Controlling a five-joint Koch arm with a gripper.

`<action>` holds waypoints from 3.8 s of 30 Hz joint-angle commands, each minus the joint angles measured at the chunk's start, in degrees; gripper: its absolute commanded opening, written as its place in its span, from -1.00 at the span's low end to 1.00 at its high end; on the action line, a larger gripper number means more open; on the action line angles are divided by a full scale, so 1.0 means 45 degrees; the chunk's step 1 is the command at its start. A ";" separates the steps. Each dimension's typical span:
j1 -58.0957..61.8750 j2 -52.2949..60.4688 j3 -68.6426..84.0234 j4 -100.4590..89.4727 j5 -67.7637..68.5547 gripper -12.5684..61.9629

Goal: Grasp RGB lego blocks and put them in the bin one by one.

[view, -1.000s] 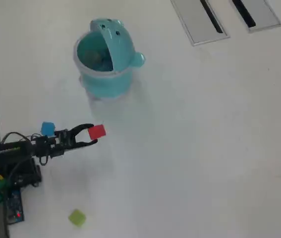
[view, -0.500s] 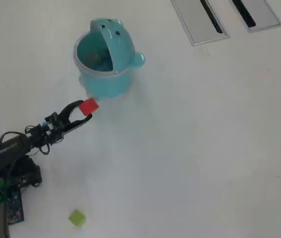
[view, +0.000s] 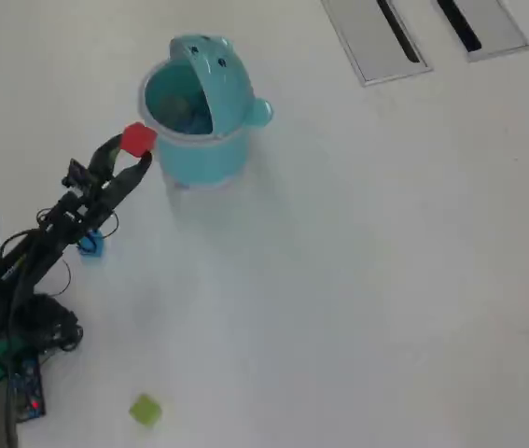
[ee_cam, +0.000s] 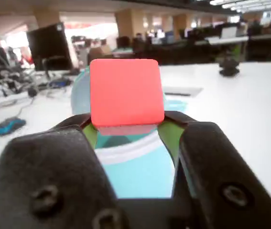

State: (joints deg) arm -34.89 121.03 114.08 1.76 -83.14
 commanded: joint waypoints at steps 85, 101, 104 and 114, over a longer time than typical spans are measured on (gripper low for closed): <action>0.1738 -0.3574 -0.6738 -0.2051 -0.5957 0.29; 0.4336 -0.2422 -0.6309 -0.1191 -0.5879 0.29; 0.4980 -0.2305 -0.5840 -0.1328 -0.5859 0.27; 0.7148 -0.0625 -0.2949 -0.1816 -0.5781 0.22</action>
State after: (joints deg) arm -3.60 115.75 102.39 -2.55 -109.69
